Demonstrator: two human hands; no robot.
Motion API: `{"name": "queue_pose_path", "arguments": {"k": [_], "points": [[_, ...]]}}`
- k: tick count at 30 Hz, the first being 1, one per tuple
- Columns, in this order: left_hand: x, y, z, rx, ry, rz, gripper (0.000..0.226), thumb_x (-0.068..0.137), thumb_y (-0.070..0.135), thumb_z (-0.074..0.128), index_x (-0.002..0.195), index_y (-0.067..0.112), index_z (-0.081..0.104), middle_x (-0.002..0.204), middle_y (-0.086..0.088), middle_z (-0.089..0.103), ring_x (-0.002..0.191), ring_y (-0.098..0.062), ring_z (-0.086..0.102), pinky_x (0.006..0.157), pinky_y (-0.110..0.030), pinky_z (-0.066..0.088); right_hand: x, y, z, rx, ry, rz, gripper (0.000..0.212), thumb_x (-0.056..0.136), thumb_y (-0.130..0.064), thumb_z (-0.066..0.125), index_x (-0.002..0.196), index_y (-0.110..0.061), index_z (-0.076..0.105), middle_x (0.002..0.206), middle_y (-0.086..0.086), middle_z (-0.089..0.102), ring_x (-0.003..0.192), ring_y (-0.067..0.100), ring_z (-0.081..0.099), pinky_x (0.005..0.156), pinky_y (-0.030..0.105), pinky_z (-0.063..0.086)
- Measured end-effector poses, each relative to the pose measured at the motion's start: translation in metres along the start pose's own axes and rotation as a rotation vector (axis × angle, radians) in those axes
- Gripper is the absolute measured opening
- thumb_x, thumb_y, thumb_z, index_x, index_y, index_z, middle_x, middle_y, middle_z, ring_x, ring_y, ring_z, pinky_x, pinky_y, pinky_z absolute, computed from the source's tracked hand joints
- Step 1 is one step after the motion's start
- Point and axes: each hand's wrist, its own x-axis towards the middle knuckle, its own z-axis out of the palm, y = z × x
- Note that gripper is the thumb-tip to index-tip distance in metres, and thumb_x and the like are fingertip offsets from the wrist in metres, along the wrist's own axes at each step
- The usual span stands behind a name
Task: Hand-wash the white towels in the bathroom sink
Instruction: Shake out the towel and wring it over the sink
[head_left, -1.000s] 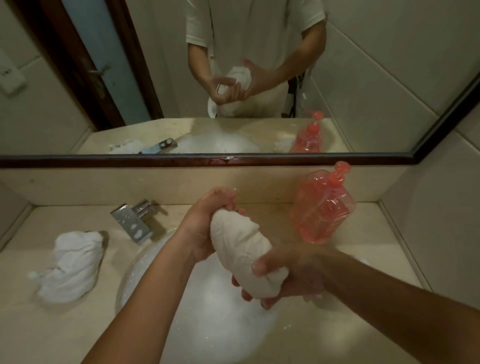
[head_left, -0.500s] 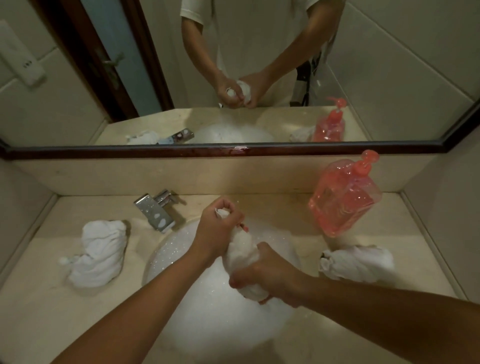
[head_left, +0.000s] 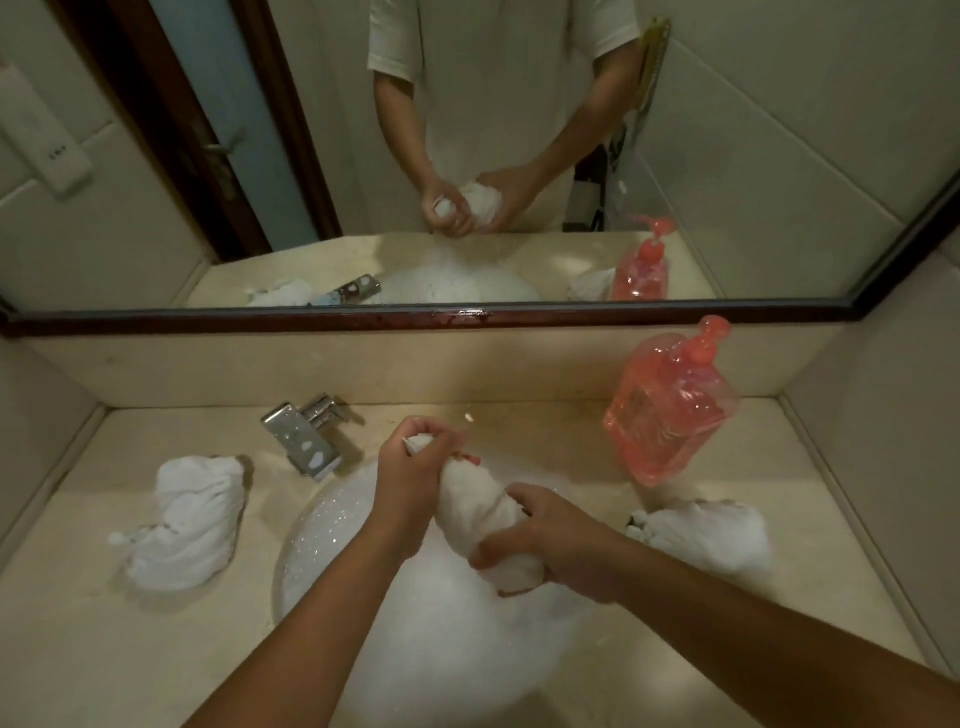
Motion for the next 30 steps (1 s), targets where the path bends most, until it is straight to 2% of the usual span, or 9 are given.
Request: {"name": "queue_pose_path", "arguments": {"k": [4,7,13,17,20,22,24,26,30], "points": [[-0.007,0.01,0.013,-0.054,0.1,0.018,0.013,0.095,0.01,0.072,0.095,0.011,0.058,0.067,-0.003,0.071,0.065,-0.021,0.071,0.068,-0.04,0.06,-0.017,-0.013,-0.007,0.045,0.107,-0.113,0.057,0.068,-0.048,0.092,0.117,-0.045,0.062,0.124,-0.001,0.068,0.107,0.026,0.071,0.08,0.045,0.067],[-0.014,0.013,0.022,0.016,0.148,0.075,0.012,0.095,0.017,0.074,0.094,0.014,0.062,0.086,-0.011,0.073,0.078,-0.027,0.073,0.068,-0.039,0.062,-0.028,-0.023,-0.003,0.053,0.168,-0.122,0.065,0.059,-0.072,0.079,0.116,-0.042,0.067,0.116,0.0,0.073,0.101,0.025,0.075,0.074,0.042,0.067],[-0.025,0.015,0.021,0.213,-0.037,0.205,0.011,0.094,0.021,0.076,0.101,0.015,0.07,0.095,-0.012,0.077,0.093,-0.035,0.075,0.088,-0.061,0.06,-0.04,-0.023,0.003,0.109,0.113,-0.074,0.06,0.071,-0.065,0.081,0.116,-0.026,0.073,0.096,0.001,0.079,0.082,0.021,0.075,0.065,0.04,0.063],[-0.021,0.022,-0.007,-0.06,-0.392,0.062,0.08,0.067,0.025,0.087,0.141,0.015,0.056,0.128,-0.013,0.073,0.123,-0.029,0.068,0.104,-0.051,0.054,-0.047,-0.021,-0.004,0.229,-0.028,-0.005,0.07,0.074,-0.061,0.082,0.123,-0.014,0.069,0.089,0.005,0.074,0.076,0.022,0.071,0.059,0.036,0.059],[-0.022,0.022,-0.007,-0.195,-0.552,0.034,0.104,0.054,0.029,0.098,0.147,0.017,0.052,0.143,-0.008,0.065,0.135,-0.029,0.06,0.109,-0.053,0.049,-0.051,-0.02,-0.007,0.259,-0.164,0.082,0.084,0.07,-0.068,0.08,0.131,-0.013,0.063,0.094,0.01,0.072,0.078,0.027,0.072,0.058,0.037,0.061],[-0.026,0.02,0.0,-0.319,-0.612,-0.001,0.096,0.051,0.036,0.101,0.136,0.015,0.061,0.136,-0.013,0.069,0.128,-0.037,0.065,0.106,-0.062,0.05,-0.054,-0.018,-0.007,0.254,-0.231,0.121,0.092,0.064,-0.071,0.084,0.133,-0.014,0.061,0.1,0.012,0.072,0.081,0.029,0.072,0.061,0.037,0.062],[-0.025,0.02,0.003,-0.347,-0.648,-0.015,0.06,0.051,0.037,0.103,0.098,0.013,0.075,0.101,-0.017,0.076,0.101,-0.04,0.074,0.094,-0.062,0.055,-0.057,-0.016,-0.011,0.254,-0.3,0.17,0.098,0.06,-0.075,0.086,0.131,-0.011,0.063,0.105,0.012,0.073,0.086,0.028,0.073,0.066,0.036,0.062],[-0.023,0.02,0.003,-0.297,-0.676,0.027,0.043,0.057,0.038,0.101,0.07,0.012,0.069,0.073,-0.013,0.069,0.075,-0.033,0.074,0.085,-0.055,0.059,-0.059,-0.015,-0.018,0.229,-0.377,0.186,0.095,0.062,-0.072,0.088,0.13,-0.01,0.064,0.11,0.011,0.073,0.092,0.026,0.073,0.071,0.036,0.062],[-0.023,0.028,0.01,-0.116,-0.615,0.056,0.041,0.059,0.035,0.099,0.063,0.013,0.064,0.066,-0.016,0.06,0.067,-0.032,0.068,0.075,-0.047,0.061,-0.064,-0.021,-0.018,0.035,-0.325,0.1,0.045,0.084,-0.014,0.084,0.123,-0.014,0.062,0.098,0.005,0.071,0.091,0.021,0.071,0.071,0.036,0.064]]}}
